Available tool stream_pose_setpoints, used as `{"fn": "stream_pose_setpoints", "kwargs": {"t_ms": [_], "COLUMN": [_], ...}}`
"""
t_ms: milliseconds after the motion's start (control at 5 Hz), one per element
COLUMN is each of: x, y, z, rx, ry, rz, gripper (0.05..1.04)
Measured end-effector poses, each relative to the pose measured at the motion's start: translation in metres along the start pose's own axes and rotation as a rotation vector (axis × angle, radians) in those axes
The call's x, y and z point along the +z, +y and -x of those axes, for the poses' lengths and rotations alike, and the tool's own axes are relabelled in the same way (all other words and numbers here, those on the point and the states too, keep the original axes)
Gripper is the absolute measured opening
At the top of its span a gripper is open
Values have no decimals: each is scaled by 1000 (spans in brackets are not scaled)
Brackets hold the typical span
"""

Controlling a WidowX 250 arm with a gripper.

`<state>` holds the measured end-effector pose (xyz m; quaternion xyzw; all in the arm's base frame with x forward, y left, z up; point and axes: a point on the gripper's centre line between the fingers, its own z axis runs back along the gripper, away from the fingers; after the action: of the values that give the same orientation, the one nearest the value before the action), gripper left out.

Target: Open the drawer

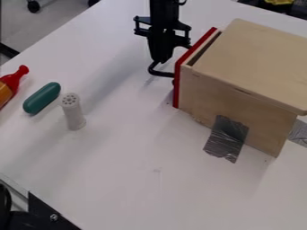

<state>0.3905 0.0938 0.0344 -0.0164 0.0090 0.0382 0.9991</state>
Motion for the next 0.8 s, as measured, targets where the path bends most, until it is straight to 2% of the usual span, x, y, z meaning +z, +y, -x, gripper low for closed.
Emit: {"fn": "stream_pose_setpoints", "kwargs": {"t_ms": [400, 800], "x": [-2, -1], "y": [17, 31], "z": [-9, -10], "rx": [19, 25], "ry": [18, 16], "rz": [5, -10], "gripper": [103, 103]}}
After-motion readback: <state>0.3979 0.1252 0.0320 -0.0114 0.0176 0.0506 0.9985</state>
